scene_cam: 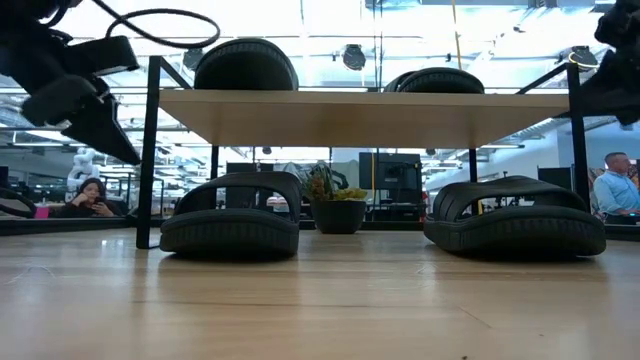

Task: Pick and place slides into the shelf
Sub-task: Return to Home Position

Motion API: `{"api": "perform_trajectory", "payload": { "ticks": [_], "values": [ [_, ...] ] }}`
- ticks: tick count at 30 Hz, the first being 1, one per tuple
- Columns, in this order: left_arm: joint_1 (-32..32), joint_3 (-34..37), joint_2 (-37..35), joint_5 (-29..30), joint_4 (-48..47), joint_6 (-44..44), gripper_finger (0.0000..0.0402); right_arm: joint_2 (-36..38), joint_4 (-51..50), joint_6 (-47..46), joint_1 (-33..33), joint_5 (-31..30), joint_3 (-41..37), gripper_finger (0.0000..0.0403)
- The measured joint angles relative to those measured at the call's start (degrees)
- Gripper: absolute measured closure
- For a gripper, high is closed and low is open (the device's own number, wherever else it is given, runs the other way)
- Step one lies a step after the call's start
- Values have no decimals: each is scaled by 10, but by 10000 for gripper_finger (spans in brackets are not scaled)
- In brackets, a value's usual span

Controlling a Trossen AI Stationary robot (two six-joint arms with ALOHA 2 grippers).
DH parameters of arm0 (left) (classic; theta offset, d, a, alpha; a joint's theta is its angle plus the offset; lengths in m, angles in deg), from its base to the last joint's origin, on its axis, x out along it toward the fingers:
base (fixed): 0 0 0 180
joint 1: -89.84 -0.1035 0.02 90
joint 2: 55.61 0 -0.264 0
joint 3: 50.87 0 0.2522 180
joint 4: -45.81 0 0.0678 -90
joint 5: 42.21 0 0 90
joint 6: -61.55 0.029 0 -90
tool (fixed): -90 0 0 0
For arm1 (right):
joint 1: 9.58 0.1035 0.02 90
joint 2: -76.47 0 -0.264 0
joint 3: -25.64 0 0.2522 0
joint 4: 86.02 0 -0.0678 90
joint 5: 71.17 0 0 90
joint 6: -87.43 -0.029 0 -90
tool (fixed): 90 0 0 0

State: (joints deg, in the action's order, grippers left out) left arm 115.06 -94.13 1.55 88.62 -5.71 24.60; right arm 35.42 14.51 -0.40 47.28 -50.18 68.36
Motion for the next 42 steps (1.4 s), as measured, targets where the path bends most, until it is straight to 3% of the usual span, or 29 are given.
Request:
{"api": "perform_trajectory", "payload": {
  "ticks": [5,8,12,15,18,21,25,29,32,36,42],
  "values": [
    [0,0,-63,110,-82,-74,401,0,-79,3,-20,0,61,403],
    [0,0,-109,172,-91,-72,401,0,-133,17,-30,-4,104,403],
    [0,0,-170,253,-64,0,401,2,-187,73,-33,-31,159,403],
    [0,6,-212,268,22,131,401,18,-194,148,-31,-60,187,403],
    [-2,26,-254,210,174,308,401,55,-187,199,-30,-76,196,403],
    [-16,60,-290,83,354,482,401,105,-163,237,-26,-75,193,403],
    [-56,100,-322,-41,494,617,401,161,0,445,-11,-61,181,403],
    [-109,106,-333,-89,497,608,401,179,314,762,-4,45,180,403],
    [-139,106,-332,-169,482,581,401,178,492,903,-4,163,180,403],
    [-169,106,-323,-252,474,576,401,169,533,984,-13,194,172,403],
    [-225,106,-291,-311,498,575,401,184,607,1061,-82,197,106,403]
  ]
}}
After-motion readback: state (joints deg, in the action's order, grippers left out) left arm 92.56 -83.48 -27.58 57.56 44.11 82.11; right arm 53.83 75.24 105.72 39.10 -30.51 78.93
